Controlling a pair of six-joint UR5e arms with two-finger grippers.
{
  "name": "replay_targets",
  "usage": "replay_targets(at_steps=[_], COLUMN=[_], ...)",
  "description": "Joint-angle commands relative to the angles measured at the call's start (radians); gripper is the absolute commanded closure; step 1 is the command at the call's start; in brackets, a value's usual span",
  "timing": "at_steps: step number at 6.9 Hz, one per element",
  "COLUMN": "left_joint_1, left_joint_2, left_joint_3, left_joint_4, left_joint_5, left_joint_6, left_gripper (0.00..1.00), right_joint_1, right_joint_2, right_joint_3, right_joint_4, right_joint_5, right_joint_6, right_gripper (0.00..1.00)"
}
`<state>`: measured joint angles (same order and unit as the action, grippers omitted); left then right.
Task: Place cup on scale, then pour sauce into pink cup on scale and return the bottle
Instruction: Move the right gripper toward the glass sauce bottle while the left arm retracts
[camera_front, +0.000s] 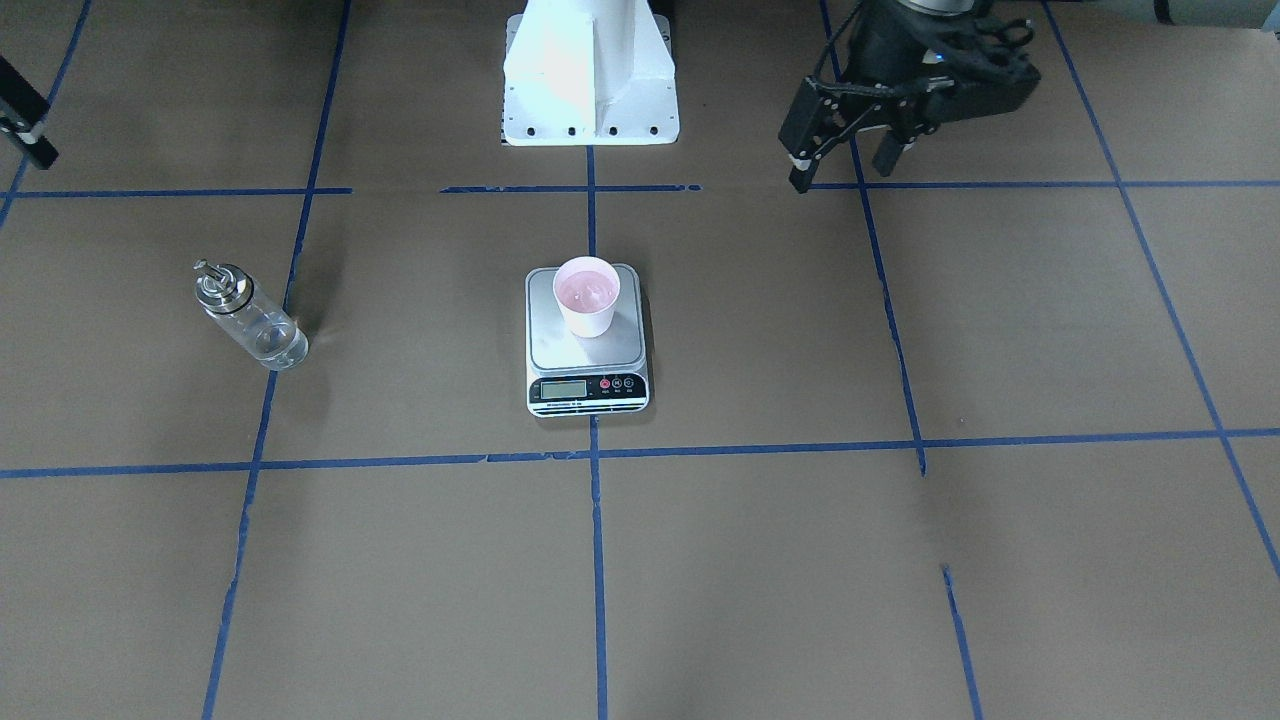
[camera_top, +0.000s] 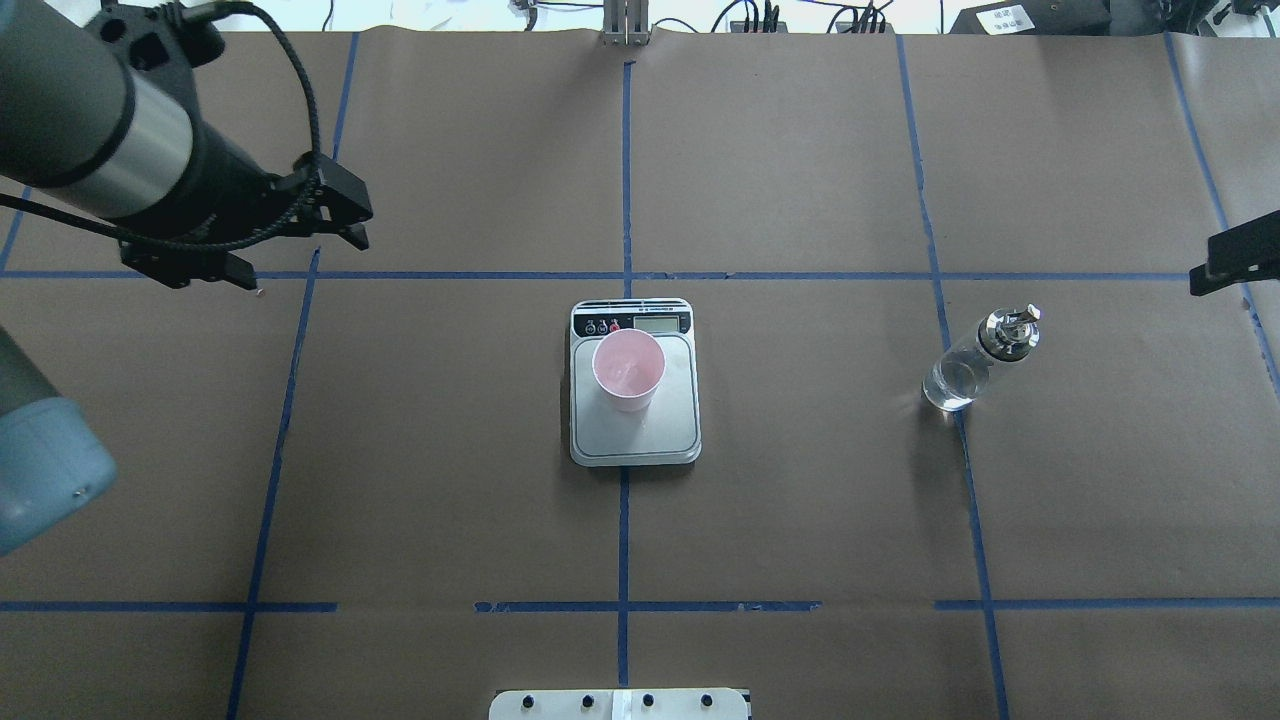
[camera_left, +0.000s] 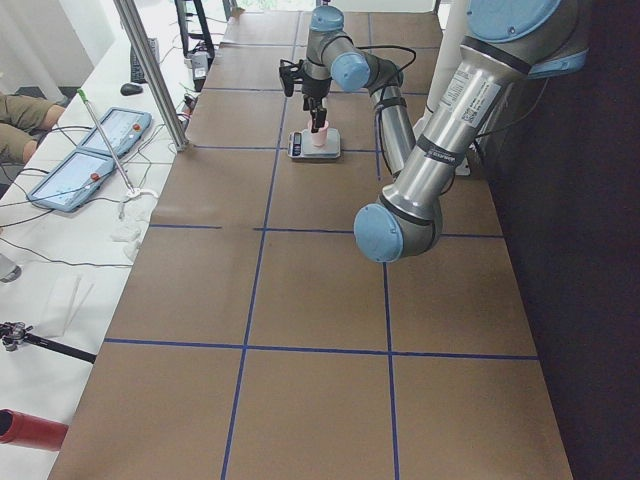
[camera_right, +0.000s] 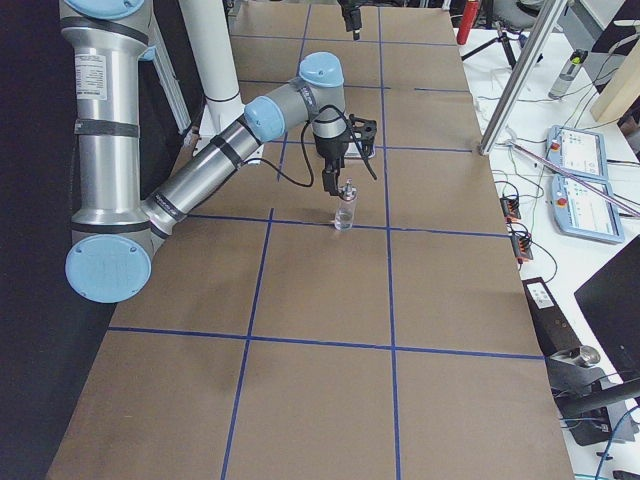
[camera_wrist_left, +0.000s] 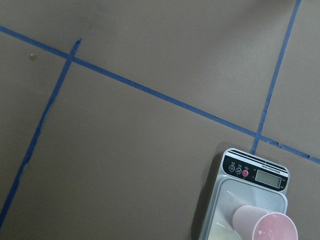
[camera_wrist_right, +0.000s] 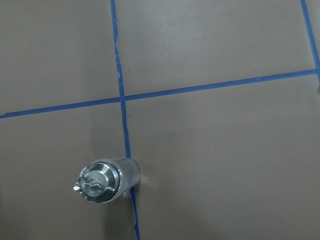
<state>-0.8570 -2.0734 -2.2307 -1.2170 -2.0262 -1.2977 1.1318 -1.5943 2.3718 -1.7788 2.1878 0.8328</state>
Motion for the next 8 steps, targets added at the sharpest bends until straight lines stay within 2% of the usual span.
replay_targets(at_steps=[1,2,3,4,6,7,8], left_joint_1=[-0.081,-0.129,-0.178,-0.203,-0.214,-0.215,-0.215], left_joint_2=[0.093,0.129,0.174,0.200,0.207,0.213,0.213], left_joint_3=[-0.027,-0.027,-0.029,-0.026,-0.023,-0.023,-0.021], left_joint_4=[0.014,0.014,0.013,0.011,0.011,0.007,0.005], left_joint_5=[0.000,-0.015,-0.031,-0.031,-0.032,-0.031,-0.031], left_joint_6=[0.215,0.326,0.419,0.478,0.509,0.509,0.511], left_gripper=[0.00,0.00,0.00,0.00,0.00,0.00,0.00], right_joint_1=[-0.151,-0.180,-0.200,-0.245,-0.456,-0.554,-0.614], right_joint_2=[0.005,-0.047,-0.114,-0.180,-0.240,-0.328,-0.423], right_joint_3=[0.036,0.038,0.038,0.040,0.040,0.035,-0.041], right_joint_4=[0.151,0.292,0.453,0.560,0.590,0.687,0.922], right_joint_5=[-0.039,-0.043,-0.066,-0.144,-0.468,-0.609,-0.706], right_joint_6=[0.233,0.265,0.272,0.272,0.276,0.278,0.278], right_gripper=[0.01,0.14,0.00,0.00,0.00,0.00,0.00])
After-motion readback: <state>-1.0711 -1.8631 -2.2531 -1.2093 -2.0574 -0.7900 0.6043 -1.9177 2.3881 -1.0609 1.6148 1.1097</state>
